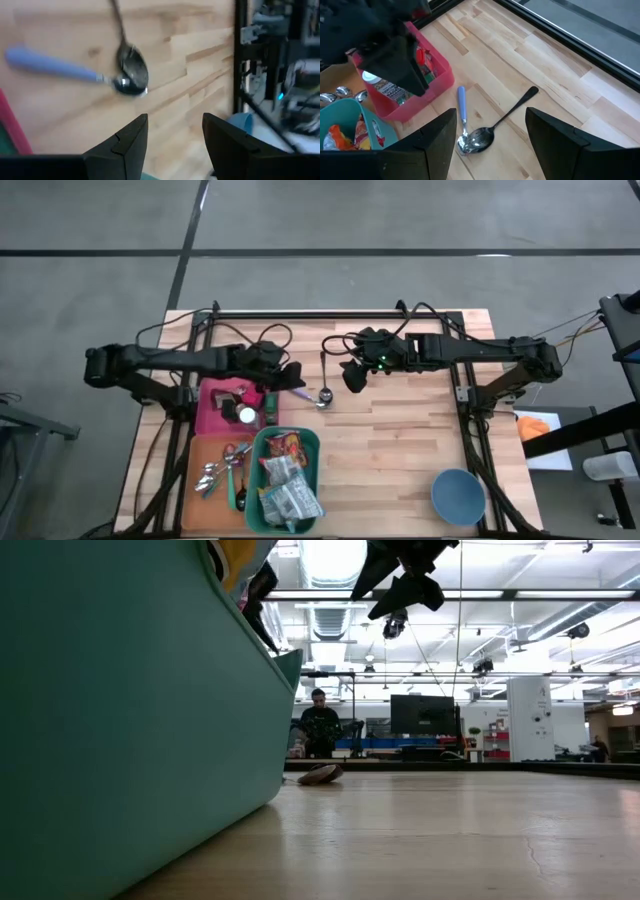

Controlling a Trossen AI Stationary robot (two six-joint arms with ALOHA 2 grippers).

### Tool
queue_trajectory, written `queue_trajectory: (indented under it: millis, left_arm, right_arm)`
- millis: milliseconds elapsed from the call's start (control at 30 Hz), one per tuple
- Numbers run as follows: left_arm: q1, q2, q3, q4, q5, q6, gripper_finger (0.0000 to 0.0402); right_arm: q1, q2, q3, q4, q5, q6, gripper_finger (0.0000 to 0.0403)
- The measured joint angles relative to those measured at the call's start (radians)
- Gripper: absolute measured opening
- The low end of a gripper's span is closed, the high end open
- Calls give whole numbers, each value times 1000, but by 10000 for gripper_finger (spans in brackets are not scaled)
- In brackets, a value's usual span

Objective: Pick & Place Food Item
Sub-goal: Put the light purple spoon into the orange bin

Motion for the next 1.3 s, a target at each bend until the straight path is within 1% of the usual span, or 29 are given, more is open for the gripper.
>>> queue_trajectory:
  millis: [100,167,233,333,433,533,600,700,800,867,967,1033,1133,1233,1300]
  left_arm:
    - [13,37,19,-30,57,-186,189]
    - [13,67,42,-55,60,-287,189]
    - [13,100,70,-87,61,-351,189]
    - [13,168,141,-154,62,-380,189]
    - [18,247,242,-271,62,-402,189]
    - [29,331,347,-387,62,-463,189]
    - [40,385,405,-423,67,-483,189]
    - [66,439,458,-428,105,-484,189]
    - [94,483,480,-428,168,-509,189]
    - [103,503,480,-429,198,-578,189]
    - [102,525,475,-443,209,-703,189]
    - [97,538,475,-452,208,-753,189]
    - [97,547,475,-459,168,-767,189]
    - [98,556,475,-464,95,-776,189]
    - [98,564,475,-465,79,-806,189]
  right_arm:
    - [0,0,0,0,0,0,233]
    - [0,0,0,1,0,0,233]
    - [0,0,0,0,0,0,233]
    - [0,0,0,0,0,0,233]
    - [0,0,0,0,0,0,233]
    - [0,0,0,0,0,0,233]
    - [0,0,0,0,0,0,233]
    - [0,0,0,0,0,0,233]
    - [0,0,0,0,0,0,233]
    - [0,0,0,1,0,0,233]
    - [0,0,0,1,0,0,233]
    - [0,0,0,0,0,0,233]
    - [0,0,0,0,0,0,233]
    - [0,0,0,0,0,0,233]
    - [0,0,0,1,0,0,233]
